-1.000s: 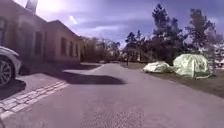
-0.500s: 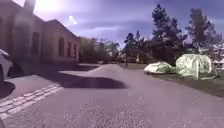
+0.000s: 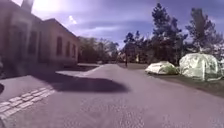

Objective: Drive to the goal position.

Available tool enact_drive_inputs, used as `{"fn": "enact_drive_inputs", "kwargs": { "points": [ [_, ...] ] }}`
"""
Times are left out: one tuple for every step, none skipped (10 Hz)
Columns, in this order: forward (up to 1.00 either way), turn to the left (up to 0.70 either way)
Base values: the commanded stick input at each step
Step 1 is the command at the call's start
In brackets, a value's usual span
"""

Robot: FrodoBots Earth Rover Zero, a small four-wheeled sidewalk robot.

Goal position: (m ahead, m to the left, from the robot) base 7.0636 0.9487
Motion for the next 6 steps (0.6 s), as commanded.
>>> {"fn": "enact_drive_inputs", "kwargs": {
  "points": [
    [0.70,0.07],
    [0.70,0.07],
    [0.70,0.07],
    [0.70,0.07],
    [0.70,0.07],
    [0.70,0.07]
  ]
}}
